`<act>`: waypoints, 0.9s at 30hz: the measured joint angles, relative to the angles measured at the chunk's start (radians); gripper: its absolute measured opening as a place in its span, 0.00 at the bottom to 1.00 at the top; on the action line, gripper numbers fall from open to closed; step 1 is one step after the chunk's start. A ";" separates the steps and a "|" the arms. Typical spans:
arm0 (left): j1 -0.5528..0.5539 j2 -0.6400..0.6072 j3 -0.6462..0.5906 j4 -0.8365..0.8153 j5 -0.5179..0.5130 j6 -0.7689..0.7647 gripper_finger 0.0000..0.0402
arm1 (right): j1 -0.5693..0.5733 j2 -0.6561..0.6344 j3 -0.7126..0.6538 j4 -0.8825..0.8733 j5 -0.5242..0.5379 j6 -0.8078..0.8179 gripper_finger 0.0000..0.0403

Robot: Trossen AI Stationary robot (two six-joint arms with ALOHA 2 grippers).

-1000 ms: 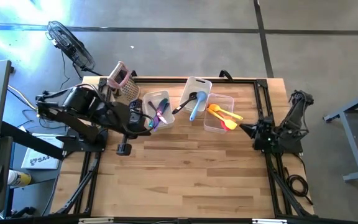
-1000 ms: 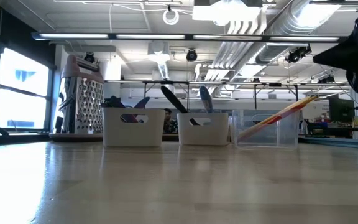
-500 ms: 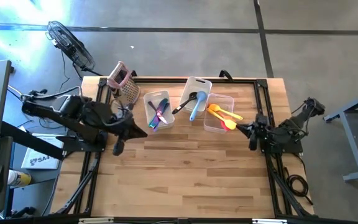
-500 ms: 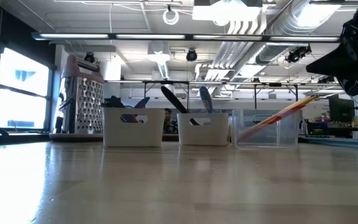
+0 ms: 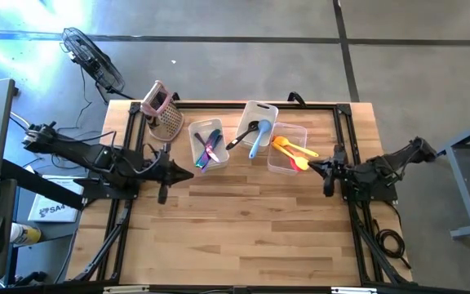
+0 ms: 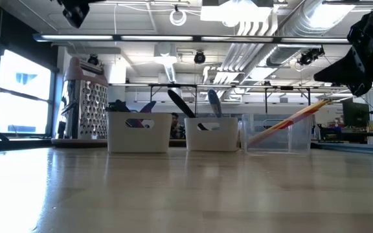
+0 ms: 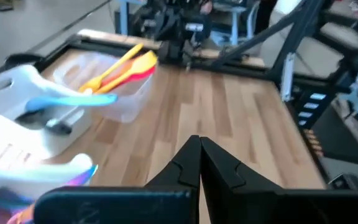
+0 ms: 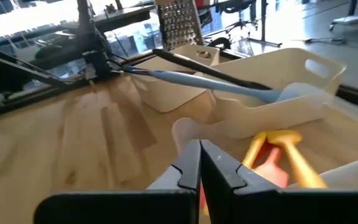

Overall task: Pick & Place Kitchen Items
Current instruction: Return to Home Position

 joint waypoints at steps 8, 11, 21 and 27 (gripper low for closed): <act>0.000 -0.028 -0.078 0.048 -0.030 -0.020 0.00 | -0.101 0.000 -0.001 0.017 -0.280 0.013 0.01; 0.000 -0.032 -0.081 0.040 -0.022 -0.020 0.00 | -0.130 0.000 -0.006 0.098 -0.379 -0.001 0.01; 0.000 -0.032 -0.081 0.029 0.019 -0.001 0.00 | -0.212 0.005 -0.106 0.505 -0.666 -0.089 0.01; 0.000 -0.045 -0.081 -0.001 0.049 0.010 0.00 | -0.257 0.007 -0.106 0.463 -0.665 -0.090 0.01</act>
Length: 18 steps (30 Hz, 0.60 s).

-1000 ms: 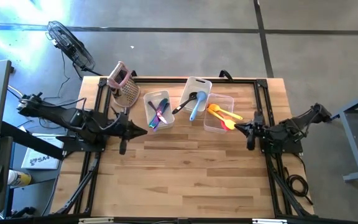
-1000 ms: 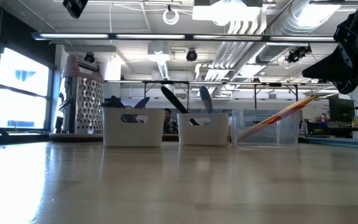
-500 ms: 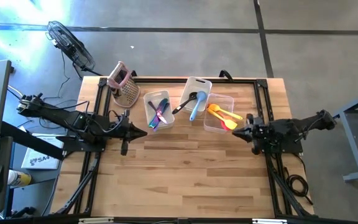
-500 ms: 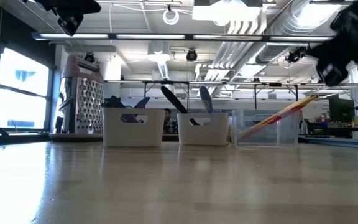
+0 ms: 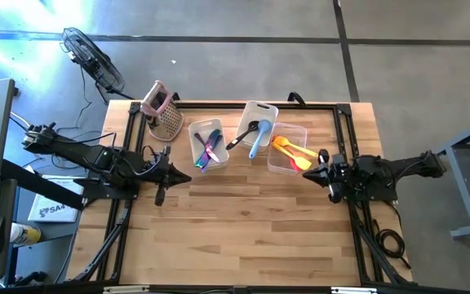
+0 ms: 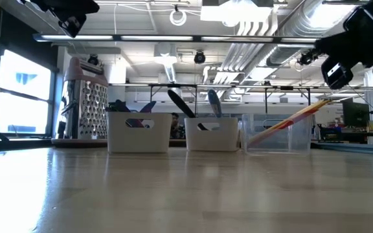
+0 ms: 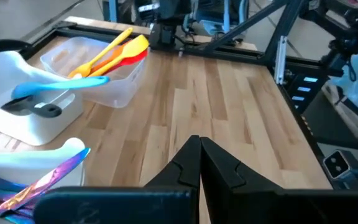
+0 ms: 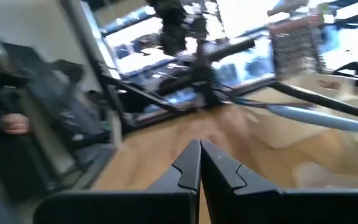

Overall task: Pick & Place Kitchen Items
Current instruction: Return to Home Position

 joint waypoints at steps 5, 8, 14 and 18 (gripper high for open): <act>0.000 -0.056 0.000 -0.031 0.004 0.016 0.00 | -0.052 0.024 0.000 -0.050 -0.004 0.027 0.01; 0.000 -0.110 0.000 -0.087 0.004 0.015 0.00 | -0.072 0.054 0.000 -0.054 -0.015 0.073 0.01; 0.000 -0.232 -0.037 -0.125 0.004 0.013 0.00 | -0.077 0.101 0.000 -0.055 -0.016 0.097 0.01; 0.000 -0.360 -0.150 -0.063 0.021 -0.026 0.00 | -0.077 0.113 0.000 -0.055 -0.016 0.098 0.01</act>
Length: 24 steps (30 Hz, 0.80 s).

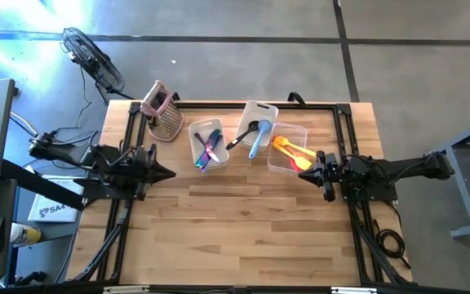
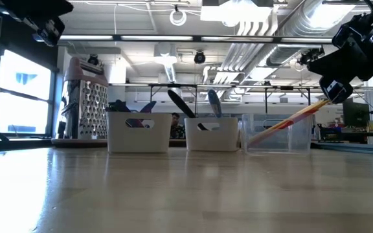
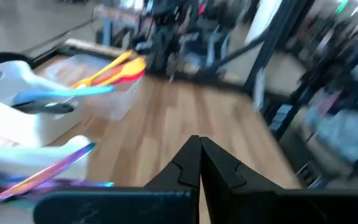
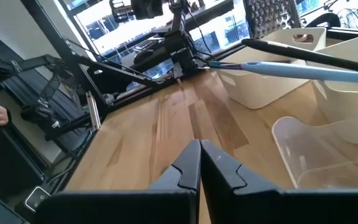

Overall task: Pick & Place Kitchen Items
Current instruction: Return to Home Position

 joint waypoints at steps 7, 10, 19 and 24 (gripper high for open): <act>0.000 -0.170 -0.263 0.342 0.121 0.016 0.00 | 0.000 0.000 0.000 0.000 0.000 0.000 0.01; 0.000 -0.216 -0.347 0.416 0.118 0.016 0.00 | 0.000 0.000 0.000 0.000 0.000 0.000 0.01; 0.000 -0.251 -0.451 0.426 0.198 0.015 0.00 | 0.000 0.000 -0.001 0.000 0.001 0.000 0.01; 0.000 -0.251 -0.453 0.391 0.209 0.048 0.00 | 0.000 0.000 -0.001 0.000 0.001 0.000 0.01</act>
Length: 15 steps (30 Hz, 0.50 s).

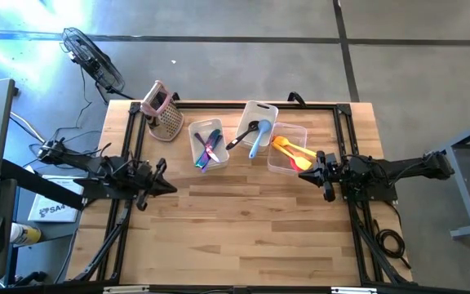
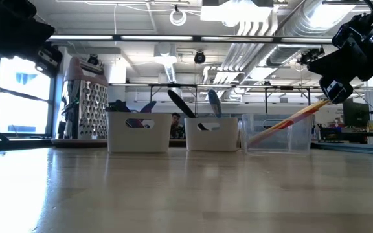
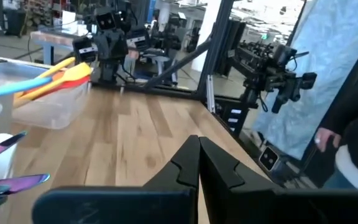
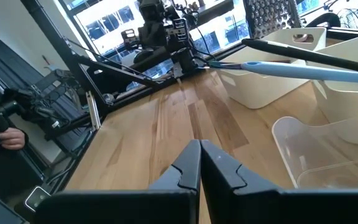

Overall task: Pick & Place Kitchen Items
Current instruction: Return to Home Position

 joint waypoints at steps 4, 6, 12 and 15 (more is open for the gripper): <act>0.000 0.001 -0.001 -0.025 -0.030 0.000 0.00 | 0.000 0.000 0.000 0.000 0.000 0.000 0.01; 0.000 0.001 -0.001 -0.032 -0.053 -0.007 0.00 | 0.000 0.000 0.000 0.000 0.000 0.000 0.01; 0.001 0.011 -0.002 -0.063 -0.143 0.003 0.00 | 0.000 0.000 0.000 0.000 0.000 0.000 0.01; 0.000 0.011 -0.003 -0.064 -0.143 0.001 0.00 | 0.000 0.000 0.000 0.000 0.000 0.000 0.01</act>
